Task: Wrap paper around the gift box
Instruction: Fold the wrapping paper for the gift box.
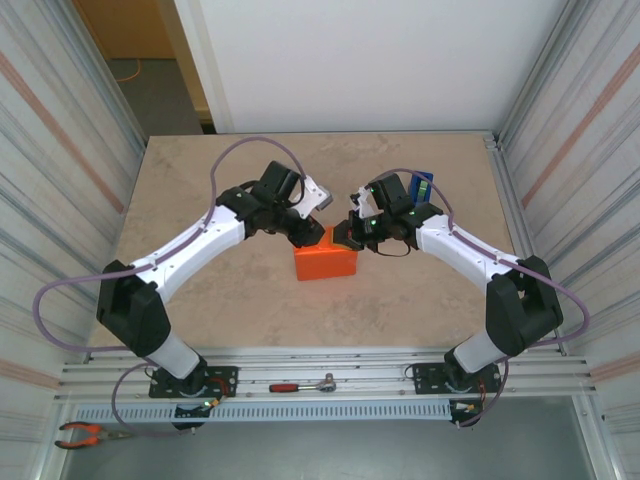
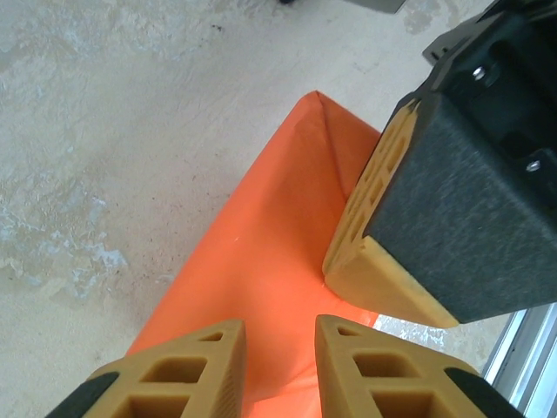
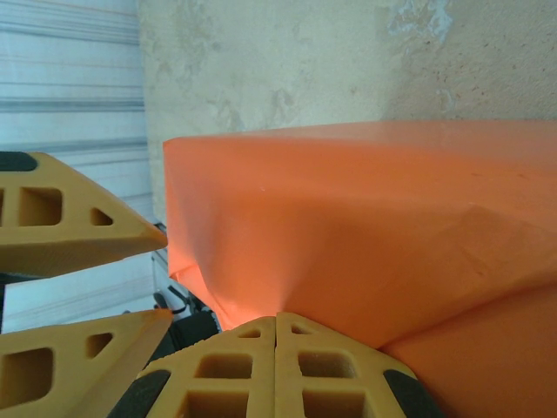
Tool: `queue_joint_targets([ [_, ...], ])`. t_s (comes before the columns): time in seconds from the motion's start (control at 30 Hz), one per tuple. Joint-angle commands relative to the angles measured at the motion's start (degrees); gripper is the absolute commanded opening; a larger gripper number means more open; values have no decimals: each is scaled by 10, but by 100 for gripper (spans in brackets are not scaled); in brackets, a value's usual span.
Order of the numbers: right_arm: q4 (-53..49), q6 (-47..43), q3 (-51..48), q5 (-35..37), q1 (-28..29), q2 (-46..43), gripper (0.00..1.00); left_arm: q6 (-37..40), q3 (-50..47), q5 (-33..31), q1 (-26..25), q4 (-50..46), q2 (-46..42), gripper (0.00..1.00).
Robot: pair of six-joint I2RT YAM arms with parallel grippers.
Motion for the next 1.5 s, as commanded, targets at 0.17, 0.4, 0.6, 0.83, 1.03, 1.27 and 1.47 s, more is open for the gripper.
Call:
queue_joint_targets([
  [0.17, -32, 7, -20, 23, 2, 16, 0, 12, -22, -4, -8, 4, 3, 28],
  [0.4, -31, 9, -18, 22, 3, 18, 0, 14, -40, -20, -16, 11, 1, 28],
  [0.6, -32, 10, -12, 19, 3, 19, 0, 21, -54, -52, -31, 17, 2, 27],
  [0.83, -35, 14, 6, 8, -2, 15, 0, 34, -66, -97, -53, 21, 1, 27],
  [1.03, -29, 37, 59, -29, -70, -23, 0, 44, -76, -126, -69, 24, -3, 27],
  [1.27, -30, 56, 71, -34, -206, -70, 23, 44, -86, -128, -74, 29, -5, 26],
  [1.47, -11, 59, 35, -23, -316, -63, 60, 43, -90, -125, -75, 35, -8, 27],
])
